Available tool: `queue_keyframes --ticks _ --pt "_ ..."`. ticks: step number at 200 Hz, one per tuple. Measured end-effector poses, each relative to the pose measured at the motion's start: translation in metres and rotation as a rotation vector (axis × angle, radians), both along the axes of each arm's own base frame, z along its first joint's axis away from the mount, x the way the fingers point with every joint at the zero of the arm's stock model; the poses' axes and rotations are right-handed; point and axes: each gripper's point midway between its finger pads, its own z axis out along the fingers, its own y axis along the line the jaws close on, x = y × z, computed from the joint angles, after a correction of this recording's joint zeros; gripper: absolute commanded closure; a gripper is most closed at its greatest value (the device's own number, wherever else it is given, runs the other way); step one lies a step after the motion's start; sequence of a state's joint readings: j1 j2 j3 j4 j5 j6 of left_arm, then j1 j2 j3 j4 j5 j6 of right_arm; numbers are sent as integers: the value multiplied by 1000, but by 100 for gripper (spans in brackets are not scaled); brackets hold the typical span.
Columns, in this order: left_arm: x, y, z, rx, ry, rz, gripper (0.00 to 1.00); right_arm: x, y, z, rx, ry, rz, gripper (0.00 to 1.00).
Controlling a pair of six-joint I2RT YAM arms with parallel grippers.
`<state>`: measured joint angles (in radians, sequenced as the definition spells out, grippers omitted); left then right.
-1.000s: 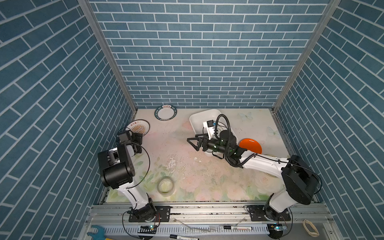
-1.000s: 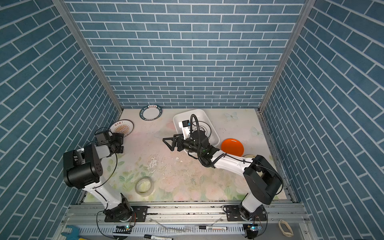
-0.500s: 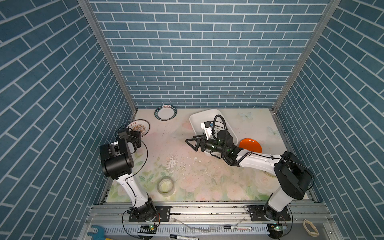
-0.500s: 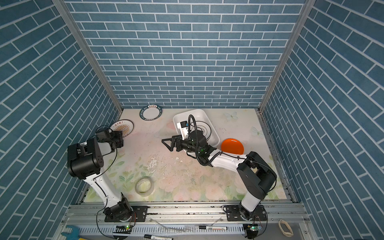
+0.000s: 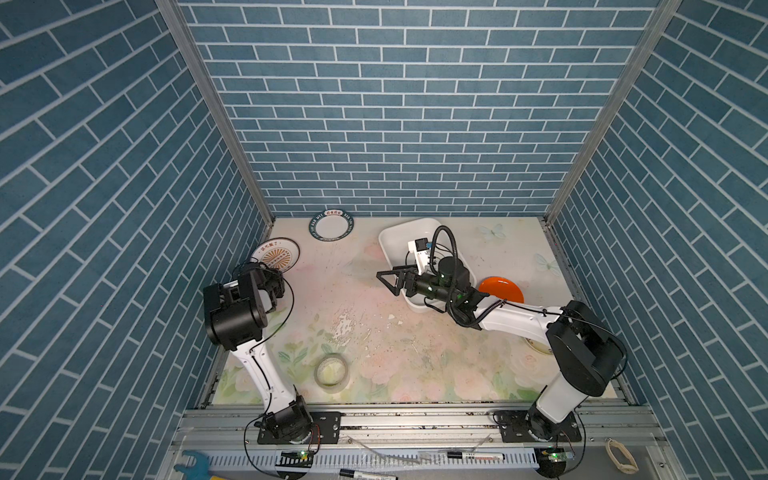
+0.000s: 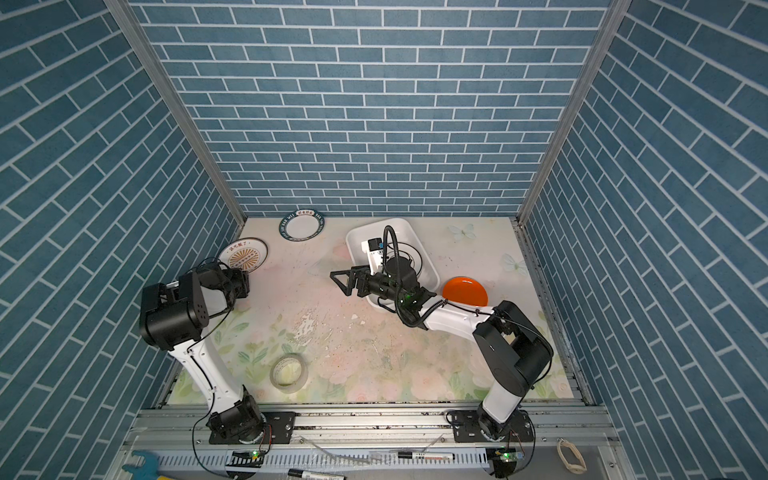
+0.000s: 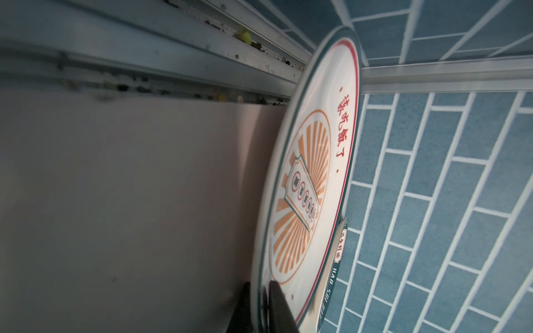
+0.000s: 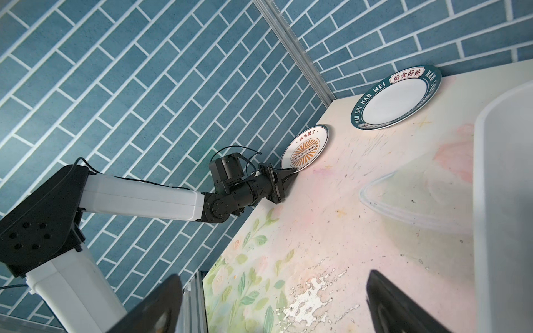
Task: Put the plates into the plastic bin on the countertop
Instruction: 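Grasp the orange-sunburst plate with the left gripper while the right arm reaches over the bin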
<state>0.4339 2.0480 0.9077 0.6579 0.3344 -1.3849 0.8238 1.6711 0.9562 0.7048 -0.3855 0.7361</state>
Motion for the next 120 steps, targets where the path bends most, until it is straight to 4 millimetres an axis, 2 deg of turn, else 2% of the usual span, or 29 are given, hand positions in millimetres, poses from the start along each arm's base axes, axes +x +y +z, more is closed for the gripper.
queue_keyframes --ticks 42,68,96,120 --pt "-3 -3 2 -17 -32 9 96 1 -1 -2 -3 2 -10 1" --pt "-12 -9 6 -25 -22 5 96 1 -7 -11 -22 16 -31 1" --pt "-27 -18 10 -43 3 -5 96 3 -22 -21 -85 31 -100 1" --pt "-43 -29 18 -58 26 -21 96 17 -50 -18 -149 22 -196 1"
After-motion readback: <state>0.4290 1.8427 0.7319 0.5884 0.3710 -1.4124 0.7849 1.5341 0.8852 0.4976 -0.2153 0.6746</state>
